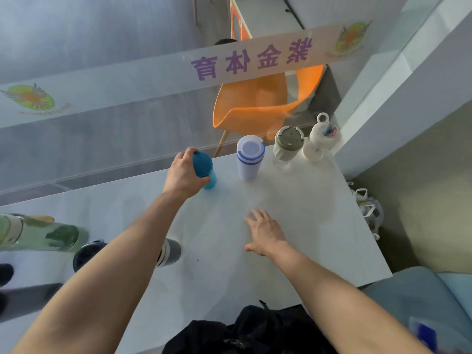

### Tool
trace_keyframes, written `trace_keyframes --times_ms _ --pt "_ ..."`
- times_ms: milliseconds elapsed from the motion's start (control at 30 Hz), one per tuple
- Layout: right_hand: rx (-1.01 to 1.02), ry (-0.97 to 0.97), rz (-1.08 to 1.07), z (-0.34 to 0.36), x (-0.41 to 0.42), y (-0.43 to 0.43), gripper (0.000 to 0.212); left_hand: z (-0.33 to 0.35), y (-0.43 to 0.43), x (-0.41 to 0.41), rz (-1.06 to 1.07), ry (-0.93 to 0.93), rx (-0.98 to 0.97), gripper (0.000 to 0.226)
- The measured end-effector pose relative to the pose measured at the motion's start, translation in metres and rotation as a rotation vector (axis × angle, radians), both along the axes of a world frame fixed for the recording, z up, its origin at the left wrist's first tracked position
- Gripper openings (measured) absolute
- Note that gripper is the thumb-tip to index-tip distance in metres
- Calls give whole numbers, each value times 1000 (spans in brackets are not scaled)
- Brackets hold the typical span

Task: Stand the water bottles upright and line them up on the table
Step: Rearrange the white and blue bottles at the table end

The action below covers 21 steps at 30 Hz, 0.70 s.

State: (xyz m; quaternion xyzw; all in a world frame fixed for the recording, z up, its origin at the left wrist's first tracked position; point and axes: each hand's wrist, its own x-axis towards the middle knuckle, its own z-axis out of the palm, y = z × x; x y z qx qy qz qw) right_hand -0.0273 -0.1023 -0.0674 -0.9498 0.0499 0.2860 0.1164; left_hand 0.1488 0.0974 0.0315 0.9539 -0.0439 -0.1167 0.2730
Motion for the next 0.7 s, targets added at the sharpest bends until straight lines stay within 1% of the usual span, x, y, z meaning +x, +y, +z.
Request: trace_keyframes --times_ms 200,300,367,400,467,533,600,633,700 --pt "-12 -57 31 -2 -1 -5 96 -3 -10 5 -80 23 -1 85" --pt "-11 -33 39 -1 0 -5 91 -3 -14 5 -105 38 9 91" --pt "-4 -8 34 3 3 -4 82 2 -11 6 -127 76 38 104" --pt "2 -5 36 6 6 -2 75 6 -8 6 -133 97 59 112" --pt "41 -39 38 17 14 5 58 14 5 6 -129 107 89 116" --pt "142 -153 38 33 22 18 46 22 25 0 -107 72 108 105" --pt "274 -314 73 53 27 38 42 30 52 -10 -55 19 108 88" --pt "338 -379 106 63 30 49 44 33 67 -16 -21 -2 108 79" --pt "440 -462 200 82 34 74 55 38 98 -30 43 -30 116 62"
